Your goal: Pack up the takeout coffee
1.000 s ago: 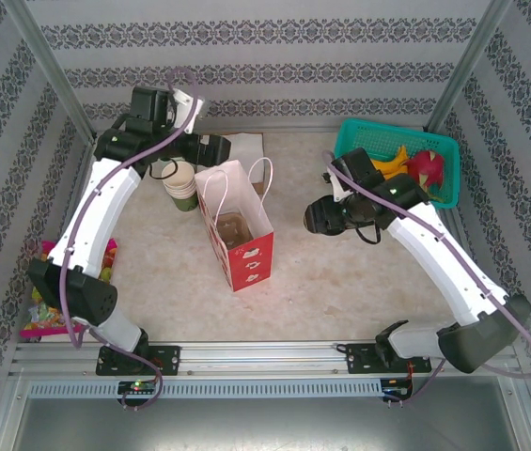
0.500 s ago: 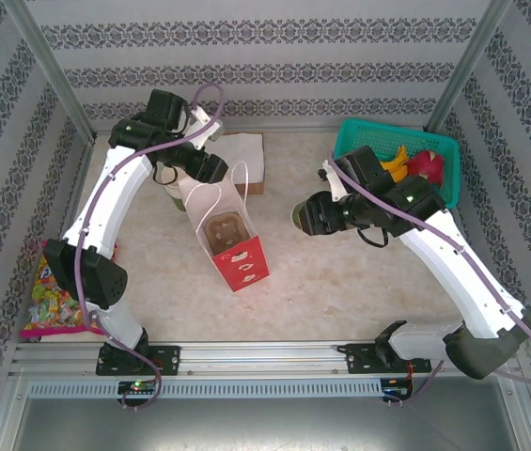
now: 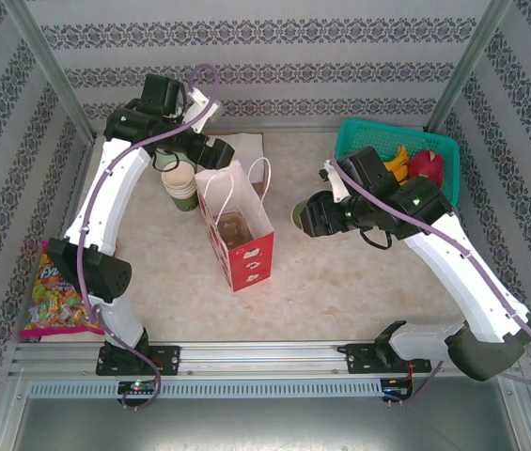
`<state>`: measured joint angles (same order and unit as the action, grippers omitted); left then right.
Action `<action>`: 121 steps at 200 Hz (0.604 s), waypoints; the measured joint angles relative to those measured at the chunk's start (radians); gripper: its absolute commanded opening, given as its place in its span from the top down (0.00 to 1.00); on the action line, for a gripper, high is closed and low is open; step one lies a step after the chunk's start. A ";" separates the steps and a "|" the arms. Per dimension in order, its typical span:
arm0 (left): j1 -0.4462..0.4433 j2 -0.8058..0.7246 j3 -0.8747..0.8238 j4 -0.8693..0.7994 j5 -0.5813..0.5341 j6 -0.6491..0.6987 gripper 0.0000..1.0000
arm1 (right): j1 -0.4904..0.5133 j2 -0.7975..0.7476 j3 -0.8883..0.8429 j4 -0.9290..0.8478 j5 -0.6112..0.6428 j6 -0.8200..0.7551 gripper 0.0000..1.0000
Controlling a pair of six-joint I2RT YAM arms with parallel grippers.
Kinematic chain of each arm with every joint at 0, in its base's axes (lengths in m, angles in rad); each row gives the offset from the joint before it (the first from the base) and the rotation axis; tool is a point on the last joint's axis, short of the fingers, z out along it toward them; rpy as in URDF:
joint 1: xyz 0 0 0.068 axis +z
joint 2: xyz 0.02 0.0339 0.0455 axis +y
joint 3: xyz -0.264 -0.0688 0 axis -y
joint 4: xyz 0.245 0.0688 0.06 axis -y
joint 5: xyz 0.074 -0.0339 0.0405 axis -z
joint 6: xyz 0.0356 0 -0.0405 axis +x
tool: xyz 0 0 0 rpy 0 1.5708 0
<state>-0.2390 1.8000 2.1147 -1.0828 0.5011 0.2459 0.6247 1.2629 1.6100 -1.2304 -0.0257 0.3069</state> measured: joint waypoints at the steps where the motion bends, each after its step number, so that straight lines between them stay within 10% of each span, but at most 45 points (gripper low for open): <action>1: 0.000 0.001 0.002 -0.001 0.000 0.000 0.10 | 0.000 0.000 0.000 0.000 0.000 0.000 0.33; 77: 0.005 0.163 0.067 -0.123 -0.026 0.027 0.30 | 0.014 -0.002 0.000 0.000 0.002 0.000 0.33; 121: 0.005 0.164 0.068 -0.145 -0.001 0.022 0.67 | 0.028 -0.006 0.044 -0.027 -0.009 0.008 0.34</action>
<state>-0.2344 1.9640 2.1826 -1.2274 0.4999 0.2676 0.6529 1.2572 1.6543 -1.2579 -0.0345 0.3153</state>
